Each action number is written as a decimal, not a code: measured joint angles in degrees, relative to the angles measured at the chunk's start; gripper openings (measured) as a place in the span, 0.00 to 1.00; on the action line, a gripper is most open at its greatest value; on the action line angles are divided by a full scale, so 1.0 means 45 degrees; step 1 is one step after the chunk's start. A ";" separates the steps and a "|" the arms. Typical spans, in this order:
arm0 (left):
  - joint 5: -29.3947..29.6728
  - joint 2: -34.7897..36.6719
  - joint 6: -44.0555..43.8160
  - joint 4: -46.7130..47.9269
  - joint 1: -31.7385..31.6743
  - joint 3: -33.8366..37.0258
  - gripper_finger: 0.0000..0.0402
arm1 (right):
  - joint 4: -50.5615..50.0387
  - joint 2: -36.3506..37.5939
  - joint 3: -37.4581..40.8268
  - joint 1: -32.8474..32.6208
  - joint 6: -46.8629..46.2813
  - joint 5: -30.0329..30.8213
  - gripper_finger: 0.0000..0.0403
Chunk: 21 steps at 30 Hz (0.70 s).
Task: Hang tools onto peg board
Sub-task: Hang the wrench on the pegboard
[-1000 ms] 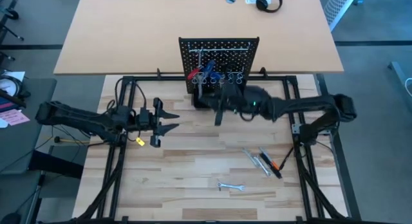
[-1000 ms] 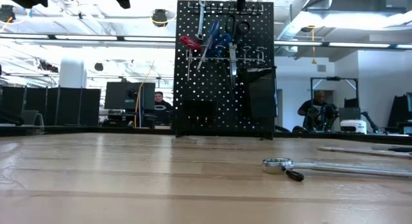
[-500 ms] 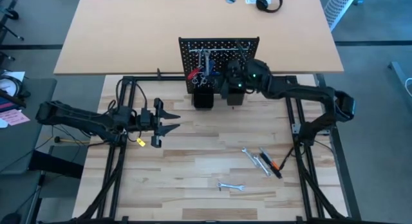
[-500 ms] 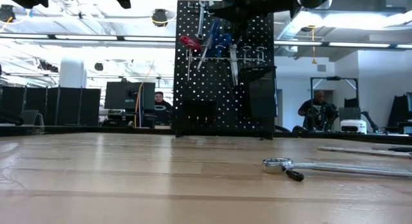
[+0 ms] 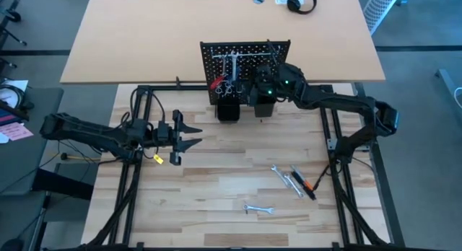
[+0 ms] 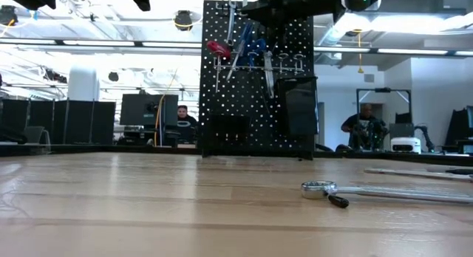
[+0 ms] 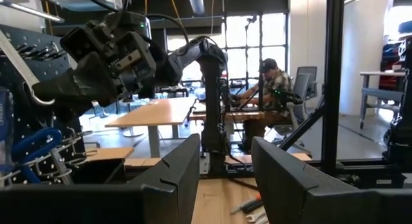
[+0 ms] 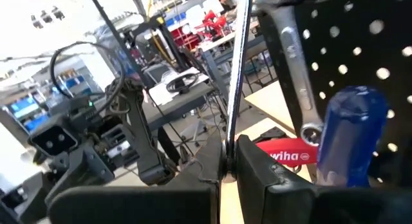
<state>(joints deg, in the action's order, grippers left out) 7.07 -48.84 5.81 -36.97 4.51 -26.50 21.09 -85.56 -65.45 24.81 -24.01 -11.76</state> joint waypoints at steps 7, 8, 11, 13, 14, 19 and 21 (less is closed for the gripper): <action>-0.0009 0.0001 -0.0006 0.0000 0.0000 0.0000 0.33 | 0.0038 0.0000 0.0000 0.0103 -0.0833 0.0150 0.08; -0.0010 0.0001 -0.0012 0.0005 0.0000 0.0000 0.33 | -0.0022 0.0000 0.0000 0.0103 -0.0958 0.0252 0.08; -0.0015 0.0001 -0.0095 0.0000 0.0000 0.0000 0.33 | -0.0205 0.0000 -0.0001 0.0103 -0.1260 0.0308 0.08; -0.0020 0.0001 -0.0103 0.0000 0.0000 0.0000 0.33 | -0.0323 0.0000 -0.0005 0.0103 -0.1372 0.0319 0.08; -0.0029 0.0001 -0.0103 -0.0005 0.0000 0.0000 0.33 | -0.0395 0.0000 -0.0005 0.0103 -0.1399 0.0320 0.08; -0.0049 0.0001 -0.0103 -0.0017 0.0000 0.0000 0.33 | -0.0969 0.0000 -0.0005 0.0103 -0.1466 0.0331 0.08; -0.0049 0.0001 -0.0103 -0.0030 0.0000 0.0000 0.33 | -0.1166 0.0000 -0.0005 0.0104 -0.1374 0.0359 0.08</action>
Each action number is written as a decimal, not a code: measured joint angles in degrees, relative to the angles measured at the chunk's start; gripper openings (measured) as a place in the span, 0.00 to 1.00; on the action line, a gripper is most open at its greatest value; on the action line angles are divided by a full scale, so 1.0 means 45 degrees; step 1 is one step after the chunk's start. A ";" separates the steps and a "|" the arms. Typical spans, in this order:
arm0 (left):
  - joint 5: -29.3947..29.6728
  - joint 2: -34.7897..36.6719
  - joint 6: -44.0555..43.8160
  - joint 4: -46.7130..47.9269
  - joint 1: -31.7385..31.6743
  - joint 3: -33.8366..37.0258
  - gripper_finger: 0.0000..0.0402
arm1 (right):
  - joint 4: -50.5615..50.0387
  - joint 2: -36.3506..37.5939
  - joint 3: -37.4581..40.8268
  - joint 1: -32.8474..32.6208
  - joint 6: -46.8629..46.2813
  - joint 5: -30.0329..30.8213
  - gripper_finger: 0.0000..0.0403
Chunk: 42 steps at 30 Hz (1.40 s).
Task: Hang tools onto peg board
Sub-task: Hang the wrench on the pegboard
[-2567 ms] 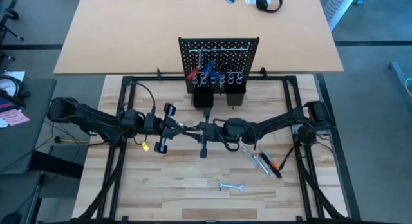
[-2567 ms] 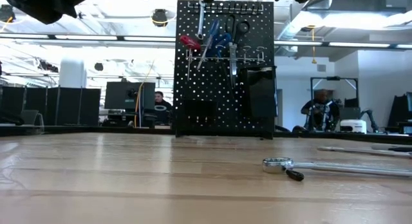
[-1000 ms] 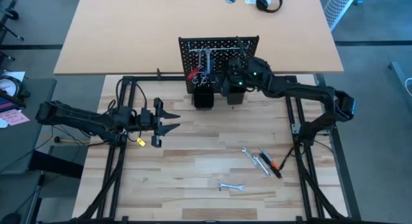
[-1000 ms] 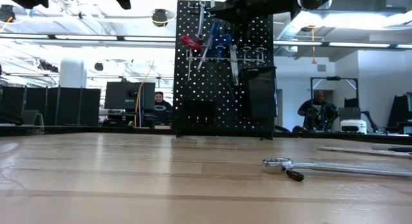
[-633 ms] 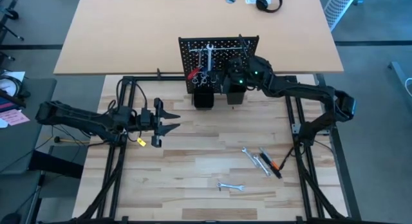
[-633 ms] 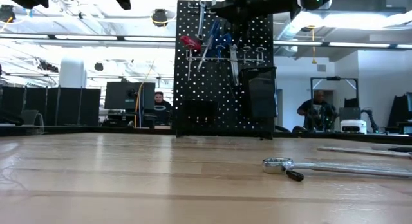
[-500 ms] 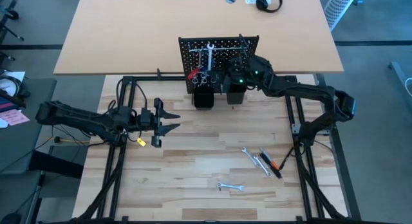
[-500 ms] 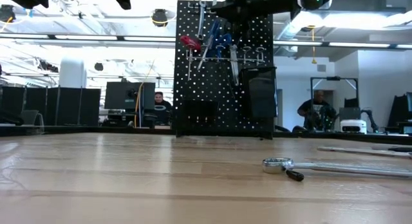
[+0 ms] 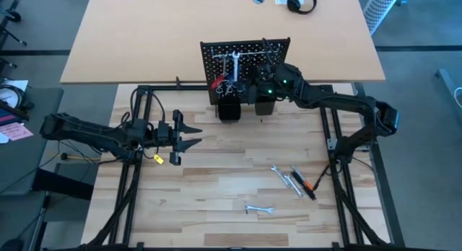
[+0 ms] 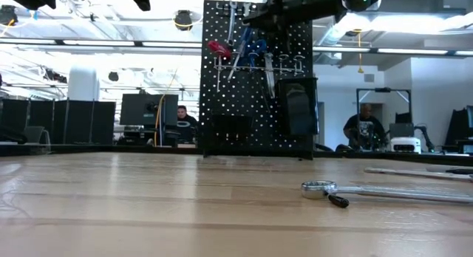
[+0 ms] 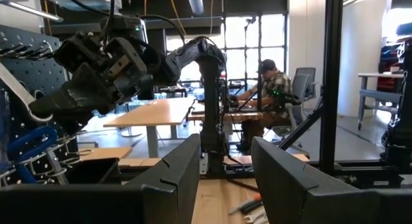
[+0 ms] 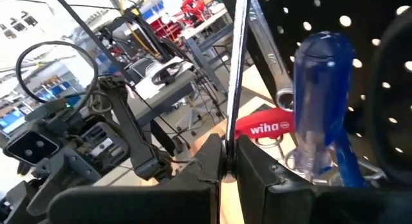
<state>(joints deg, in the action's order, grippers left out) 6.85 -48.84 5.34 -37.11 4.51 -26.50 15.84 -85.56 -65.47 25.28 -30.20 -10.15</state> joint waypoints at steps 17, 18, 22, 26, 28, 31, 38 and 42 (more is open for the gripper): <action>0.0010 -0.0005 -0.0039 -0.0024 0.0000 0.0000 0.33 | -0.0339 0.0000 -0.0005 -0.0001 0.0092 0.0337 0.13; 0.0010 0.0000 -0.0039 -0.0019 0.0000 0.0000 0.33 | -0.0401 0.0000 -0.0008 -0.0001 0.0131 0.0372 0.13; 0.0013 0.0000 -0.0039 -0.0019 0.0003 0.0000 0.33 | -0.0478 0.0000 -0.0010 0.0004 0.0189 0.0382 0.14; 0.0019 -0.0001 -0.0039 -0.0024 0.0005 0.0000 0.33 | -0.0498 0.0000 -0.0010 -0.0001 0.0194 0.0573 0.14; 0.0023 0.0000 -0.0039 -0.0019 0.0001 0.0000 0.33 | -0.0512 0.0000 -0.0010 -0.0001 0.0199 0.0596 0.14; 0.0049 0.0000 -0.0039 -0.0019 0.0002 0.0000 0.33 | -0.0512 0.0000 -0.0010 -0.0001 0.0345 0.0609 0.14; 0.0044 0.0000 -0.0037 -0.0019 0.0003 0.0000 0.33 | -0.0538 -0.0016 0.0000 -0.0001 0.0503 0.0611 0.21; 0.0044 0.0000 -0.0039 -0.0019 0.0000 0.0000 0.33 | -0.0517 -0.0019 0.0000 -0.0001 0.0583 0.0607 0.32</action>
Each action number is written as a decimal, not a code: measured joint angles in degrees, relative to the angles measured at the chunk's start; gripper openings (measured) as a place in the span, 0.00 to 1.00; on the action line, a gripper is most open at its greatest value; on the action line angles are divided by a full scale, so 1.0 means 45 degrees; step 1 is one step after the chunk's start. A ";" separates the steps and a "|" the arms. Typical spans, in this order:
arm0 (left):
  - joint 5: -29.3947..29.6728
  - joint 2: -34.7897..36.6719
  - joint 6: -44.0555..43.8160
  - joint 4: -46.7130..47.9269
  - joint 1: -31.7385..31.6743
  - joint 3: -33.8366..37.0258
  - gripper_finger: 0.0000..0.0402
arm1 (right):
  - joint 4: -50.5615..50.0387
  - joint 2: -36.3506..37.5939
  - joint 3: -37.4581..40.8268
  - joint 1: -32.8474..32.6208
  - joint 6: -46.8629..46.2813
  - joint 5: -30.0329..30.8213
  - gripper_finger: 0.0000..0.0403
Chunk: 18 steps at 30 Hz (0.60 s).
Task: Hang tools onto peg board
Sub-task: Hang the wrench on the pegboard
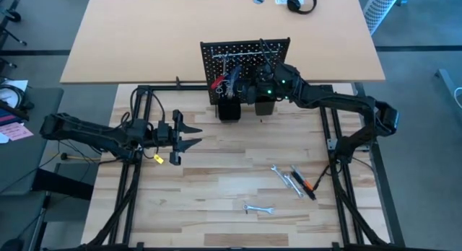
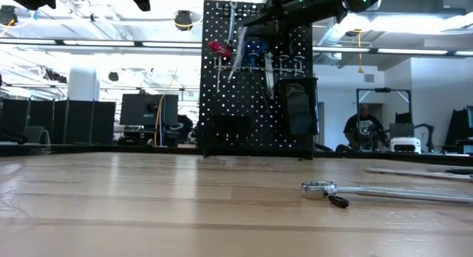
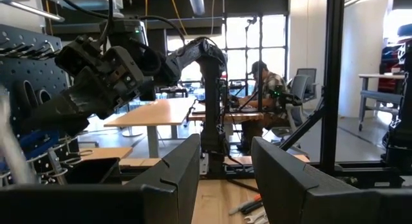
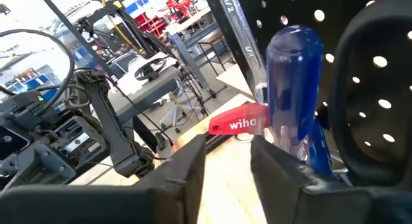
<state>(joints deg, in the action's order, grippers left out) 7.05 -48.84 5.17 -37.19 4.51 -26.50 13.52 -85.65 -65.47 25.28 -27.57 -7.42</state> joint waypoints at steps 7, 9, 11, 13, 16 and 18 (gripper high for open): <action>-0.0005 0.0000 0.0005 0.0010 0.0003 0.0000 0.33 | 0.0055 0.0000 0.0000 -0.0123 0.0365 -0.0001 0.49; -0.0007 0.0000 0.0005 0.0010 0.0005 0.0000 0.33 | 0.0004 0.0020 0.0000 -0.0220 0.0656 -0.0010 0.51; -0.0010 0.0000 0.0005 0.0019 0.0005 0.0000 0.33 | 0.0023 0.0036 -0.0007 -0.0424 0.1231 -0.0010 0.52; -0.0015 0.0000 0.0017 0.0039 0.0005 0.0000 0.33 | -0.0244 0.0110 -0.0189 -0.0715 0.1903 -0.0010 0.52; -0.0015 0.0000 0.0168 0.0060 0.0005 -0.0002 0.33 | -0.0770 0.0232 -0.0622 -0.1401 0.3106 -0.0010 0.50; -0.0019 -0.0002 0.0180 0.0117 0.0004 0.0000 0.33 | -0.1149 0.0243 -0.0919 -0.1924 0.3791 -0.0010 0.49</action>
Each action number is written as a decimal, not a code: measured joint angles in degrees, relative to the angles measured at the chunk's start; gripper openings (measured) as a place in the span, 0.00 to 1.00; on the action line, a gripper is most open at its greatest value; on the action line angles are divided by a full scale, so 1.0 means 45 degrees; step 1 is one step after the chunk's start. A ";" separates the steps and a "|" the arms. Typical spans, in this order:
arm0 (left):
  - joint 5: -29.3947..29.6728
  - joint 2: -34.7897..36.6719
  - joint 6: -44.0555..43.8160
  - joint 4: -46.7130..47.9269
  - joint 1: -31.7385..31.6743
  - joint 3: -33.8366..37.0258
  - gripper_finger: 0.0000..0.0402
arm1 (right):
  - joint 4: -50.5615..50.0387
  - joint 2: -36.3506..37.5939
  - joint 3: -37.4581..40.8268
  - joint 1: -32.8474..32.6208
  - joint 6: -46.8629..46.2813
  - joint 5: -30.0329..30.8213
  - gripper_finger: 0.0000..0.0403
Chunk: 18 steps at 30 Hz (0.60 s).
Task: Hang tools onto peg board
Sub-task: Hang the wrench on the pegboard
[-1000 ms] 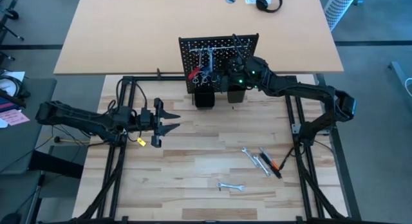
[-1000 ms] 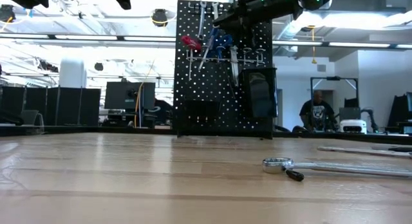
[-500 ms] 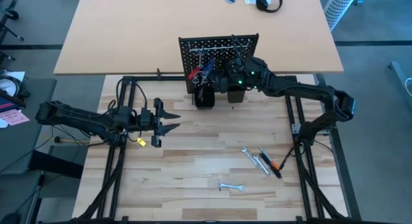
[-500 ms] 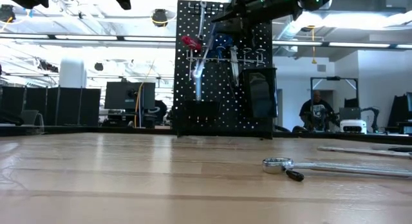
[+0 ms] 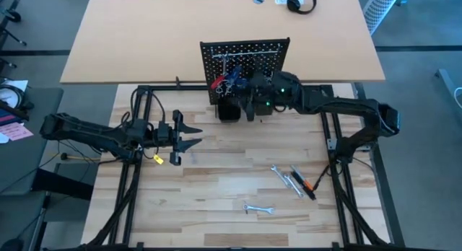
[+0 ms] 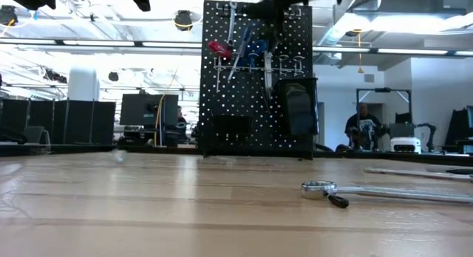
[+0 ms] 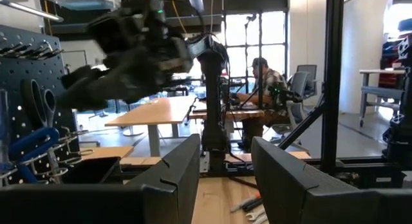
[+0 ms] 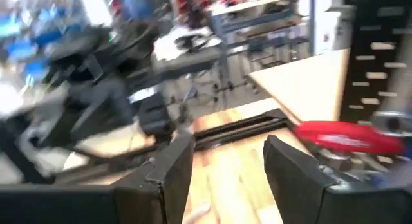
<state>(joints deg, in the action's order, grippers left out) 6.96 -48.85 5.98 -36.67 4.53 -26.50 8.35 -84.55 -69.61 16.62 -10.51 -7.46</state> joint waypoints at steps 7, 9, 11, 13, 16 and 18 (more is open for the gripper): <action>0.1257 0.0002 0.0369 0.0930 0.0001 -0.0057 0.33 | -0.1750 -0.0005 -0.0581 -0.2131 0.2256 0.1811 0.44; 0.1795 -0.0003 0.0385 0.1905 0.0001 -0.0409 0.33 | -0.2441 0.0029 -0.0572 -0.2723 0.2734 0.3127 0.43; 0.2162 0.0002 0.0379 0.3106 0.0001 -0.0880 0.33 | -0.3030 0.0029 -0.0570 -0.3226 0.3091 0.4606 0.42; 0.2221 0.0002 0.0327 0.4179 0.0001 -0.1248 0.33 | -0.3794 0.0029 -0.0572 -0.3607 0.3393 0.5725 0.41; 0.2242 -0.0003 0.0228 0.4757 0.0001 -0.1423 0.33 | -0.4240 -0.0002 -0.0562 -0.4003 0.3984 0.6989 0.41; 0.2287 -0.0003 0.0223 0.4745 0.0001 -0.1433 0.33 | -0.3796 -0.0015 -0.0562 -0.4099 0.3707 0.8533 0.41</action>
<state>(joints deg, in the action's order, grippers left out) 17.26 -48.86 6.98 -15.31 4.54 -32.95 -8.74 -84.62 -72.14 -1.83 6.17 30.94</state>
